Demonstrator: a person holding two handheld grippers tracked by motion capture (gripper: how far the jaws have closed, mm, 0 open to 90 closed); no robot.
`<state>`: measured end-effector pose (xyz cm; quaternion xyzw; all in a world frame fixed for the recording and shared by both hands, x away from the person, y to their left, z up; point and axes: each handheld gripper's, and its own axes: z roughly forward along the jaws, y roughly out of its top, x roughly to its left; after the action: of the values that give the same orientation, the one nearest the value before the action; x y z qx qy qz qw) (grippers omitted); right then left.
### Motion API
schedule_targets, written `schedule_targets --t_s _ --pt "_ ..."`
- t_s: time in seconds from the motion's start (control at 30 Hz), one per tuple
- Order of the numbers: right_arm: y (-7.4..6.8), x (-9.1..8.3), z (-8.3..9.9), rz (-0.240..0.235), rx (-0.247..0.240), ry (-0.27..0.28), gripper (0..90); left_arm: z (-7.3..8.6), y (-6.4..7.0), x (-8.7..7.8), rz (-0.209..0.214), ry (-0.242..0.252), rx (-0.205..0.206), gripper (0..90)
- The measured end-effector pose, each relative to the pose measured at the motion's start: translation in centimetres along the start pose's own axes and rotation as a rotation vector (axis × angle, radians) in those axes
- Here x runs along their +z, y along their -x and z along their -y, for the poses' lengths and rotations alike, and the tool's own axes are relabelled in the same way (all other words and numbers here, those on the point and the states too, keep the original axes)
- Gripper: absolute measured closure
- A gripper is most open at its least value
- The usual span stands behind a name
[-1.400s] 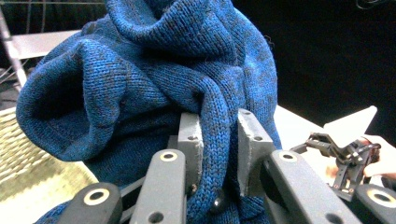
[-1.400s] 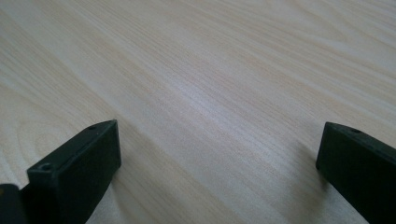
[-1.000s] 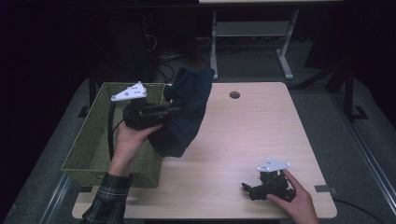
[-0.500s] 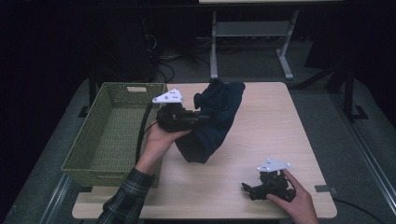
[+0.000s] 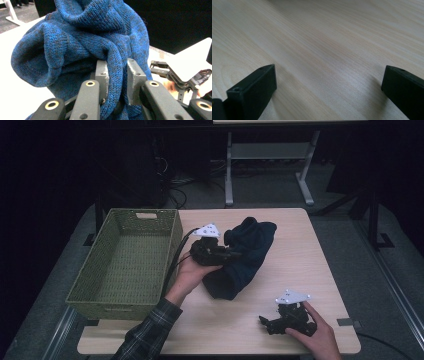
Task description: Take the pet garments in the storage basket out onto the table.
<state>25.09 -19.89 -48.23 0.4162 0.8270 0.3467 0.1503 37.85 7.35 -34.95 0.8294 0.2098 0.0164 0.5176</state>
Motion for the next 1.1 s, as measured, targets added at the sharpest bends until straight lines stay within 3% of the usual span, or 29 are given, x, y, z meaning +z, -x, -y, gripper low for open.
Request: schedule_targets --t_s 0.43,0.73,1.1 --pt "0.0 0.0 0.0 0.002 -0.002 0.0 0.0 0.7 -0.4 3.8 0.004 -0.039 -0.006 74.2" --pt "0.0 0.0 0.0 0.0 0.003 -0.002 0.0 1.4 -0.7 7.1 0.014 -0.097 -0.005 73.9" --pt "0.0 0.0 0.0 0.0 -0.001 0.001 0.0 2.9 -1.3 10.9 -0.006 -0.149 -0.017 72.0"
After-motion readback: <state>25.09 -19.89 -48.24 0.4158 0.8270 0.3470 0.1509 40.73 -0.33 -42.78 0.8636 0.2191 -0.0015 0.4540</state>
